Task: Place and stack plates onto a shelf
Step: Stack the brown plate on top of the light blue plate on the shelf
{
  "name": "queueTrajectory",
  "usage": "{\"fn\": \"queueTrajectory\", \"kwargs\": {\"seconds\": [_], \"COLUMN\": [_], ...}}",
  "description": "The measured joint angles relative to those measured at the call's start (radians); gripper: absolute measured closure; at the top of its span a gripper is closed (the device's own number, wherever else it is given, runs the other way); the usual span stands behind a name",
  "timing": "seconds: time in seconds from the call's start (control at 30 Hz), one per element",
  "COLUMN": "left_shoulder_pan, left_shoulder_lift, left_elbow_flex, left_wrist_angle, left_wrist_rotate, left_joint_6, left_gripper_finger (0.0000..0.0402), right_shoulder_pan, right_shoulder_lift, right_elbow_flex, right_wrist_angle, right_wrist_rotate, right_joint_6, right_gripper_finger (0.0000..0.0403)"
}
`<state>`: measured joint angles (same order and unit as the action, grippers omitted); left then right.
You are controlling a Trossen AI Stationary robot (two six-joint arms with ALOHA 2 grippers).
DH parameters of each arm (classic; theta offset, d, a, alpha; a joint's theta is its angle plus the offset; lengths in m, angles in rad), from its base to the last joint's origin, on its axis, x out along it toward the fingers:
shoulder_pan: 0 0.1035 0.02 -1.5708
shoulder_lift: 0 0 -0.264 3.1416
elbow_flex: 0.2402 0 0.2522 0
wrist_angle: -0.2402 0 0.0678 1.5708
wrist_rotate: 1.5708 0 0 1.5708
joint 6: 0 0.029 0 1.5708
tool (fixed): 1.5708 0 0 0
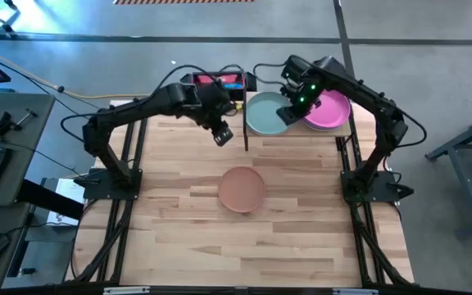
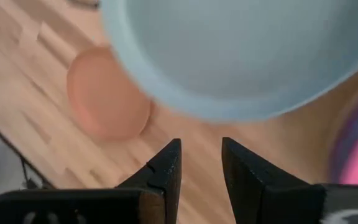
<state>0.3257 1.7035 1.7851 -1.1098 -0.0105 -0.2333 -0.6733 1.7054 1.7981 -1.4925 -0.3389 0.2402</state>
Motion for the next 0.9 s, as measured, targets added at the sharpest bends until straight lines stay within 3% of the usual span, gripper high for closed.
{"fn": "queueTrajectory", "kwargs": {"seconds": [0.33,0.5,0.7,0.9], "left_shoulder_pan": [-0.104,-0.159,-0.197,-0.233], "left_shoulder_lift": [0.000,-0.045,-0.184,-0.335], "left_elbow_flex": [-0.108,-0.170,-0.310,-0.477], "left_wrist_angle": [-0.048,-0.126,-0.131,-0.101], "left_wrist_rotate": [-0.003,-0.073,-0.094,-0.095], "left_joint_6": [-0.017,-0.018,-0.073,-0.194], "left_gripper_finger": [0.0286,0.0286,0.0286,0.0286], "right_shoulder_pan": [0.248,0.376,0.478,0.556], "right_shoulder_lift": [0.000,0.000,0.000,0.000], "right_elbow_flex": [0.000,0.000,0.000,0.000], "right_wrist_angle": [-0.047,-0.047,-0.044,0.001], "right_wrist_rotate": [-0.006,0.069,0.160,0.175], "right_joint_6": [0.073,0.092,0.253,0.376], "right_gripper_finger": [0.0308,0.0308,0.0308,0.0308]}}
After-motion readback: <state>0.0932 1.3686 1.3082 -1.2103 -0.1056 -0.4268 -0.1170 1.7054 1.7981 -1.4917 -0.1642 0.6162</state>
